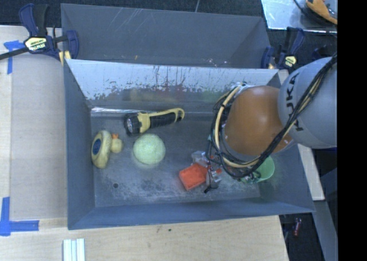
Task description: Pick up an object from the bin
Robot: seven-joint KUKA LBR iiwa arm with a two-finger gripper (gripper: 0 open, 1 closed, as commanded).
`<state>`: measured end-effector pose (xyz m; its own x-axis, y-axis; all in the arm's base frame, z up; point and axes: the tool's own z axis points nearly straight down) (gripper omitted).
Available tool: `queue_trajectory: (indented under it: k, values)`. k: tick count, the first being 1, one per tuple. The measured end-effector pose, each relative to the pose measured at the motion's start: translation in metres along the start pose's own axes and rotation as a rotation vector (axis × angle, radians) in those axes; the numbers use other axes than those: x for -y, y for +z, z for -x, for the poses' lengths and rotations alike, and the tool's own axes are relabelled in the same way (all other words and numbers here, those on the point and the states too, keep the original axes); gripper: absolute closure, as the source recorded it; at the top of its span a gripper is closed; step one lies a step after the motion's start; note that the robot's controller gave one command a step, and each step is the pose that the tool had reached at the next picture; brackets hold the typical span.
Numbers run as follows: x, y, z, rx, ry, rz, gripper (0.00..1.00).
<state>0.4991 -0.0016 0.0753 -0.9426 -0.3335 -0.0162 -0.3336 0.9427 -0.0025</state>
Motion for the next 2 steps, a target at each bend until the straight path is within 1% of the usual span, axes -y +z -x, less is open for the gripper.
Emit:
queue_trajectory:
  k: [1, 2]
  values:
    - [0.004, -0.110, 0.003, -0.002, -0.015, 0.000, 1.00]
    - [0.002, -0.129, 0.009, 0.005, -0.012, -0.002, 1.00]
